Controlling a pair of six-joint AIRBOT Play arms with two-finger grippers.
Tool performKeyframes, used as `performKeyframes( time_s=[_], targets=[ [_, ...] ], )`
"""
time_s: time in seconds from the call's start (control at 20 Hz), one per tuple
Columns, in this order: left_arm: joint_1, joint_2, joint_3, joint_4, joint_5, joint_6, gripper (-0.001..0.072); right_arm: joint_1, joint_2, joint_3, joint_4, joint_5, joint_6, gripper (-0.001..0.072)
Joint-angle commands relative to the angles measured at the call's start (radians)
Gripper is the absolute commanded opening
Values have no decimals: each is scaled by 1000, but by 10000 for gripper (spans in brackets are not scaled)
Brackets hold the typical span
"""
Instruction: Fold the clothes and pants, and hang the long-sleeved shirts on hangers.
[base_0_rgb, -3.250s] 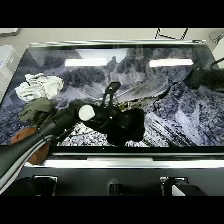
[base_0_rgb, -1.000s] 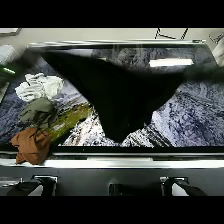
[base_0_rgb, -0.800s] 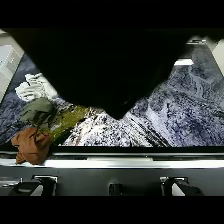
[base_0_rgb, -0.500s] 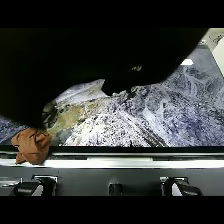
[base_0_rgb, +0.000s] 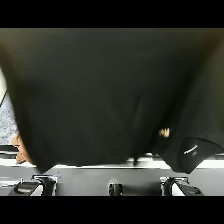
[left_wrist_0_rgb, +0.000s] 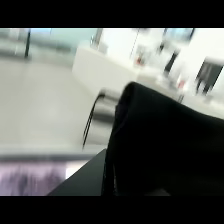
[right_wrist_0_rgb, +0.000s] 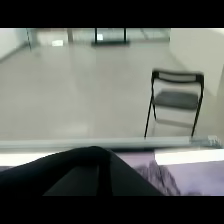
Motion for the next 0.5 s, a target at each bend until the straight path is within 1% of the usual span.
performKeyframes(
  time_s=[0.0, 0.05, 0.1, 0.15, 0.2, 0.25, 0.3, 0.35, 0.45],
  targets=[
    [-1, -186, -201, 57, 32, -47, 19, 0, -254, -76, -29, 74, -13, 38],
    [-1, -270, -243, 55, 89, -142, 19, 0, -340, -79, -13, 53, 35, 38],
    [0, -356, -261, 55, 128, -201, 20, 0, -426, -79, 14, 34, 121, 38],
    [-1, -452, -258, 50, 139, -228, 20, 0, -495, -79, 51, 35, 198, 38],
    [0, -538, -253, 14, 134, -229, 21, 1, -556, -79, 101, 56, 274, 38],
    [-1, -602, -253, -41, 126, -229, 21, 2, -605, -79, 152, 82, 329, 38],
    [0, -657, -253, -103, 104, -229, 21, 2, -649, -79, 211, 118, 356, 38],
    [-1, -695, -253, -152, 79, -229, 21, 2, -684, -79, 255, 159, 357, 38],
    [-7, -739, -253, -190, 24, -228, 23, 2, -728, -79, 263, 250, 347, 39]
  ],
)
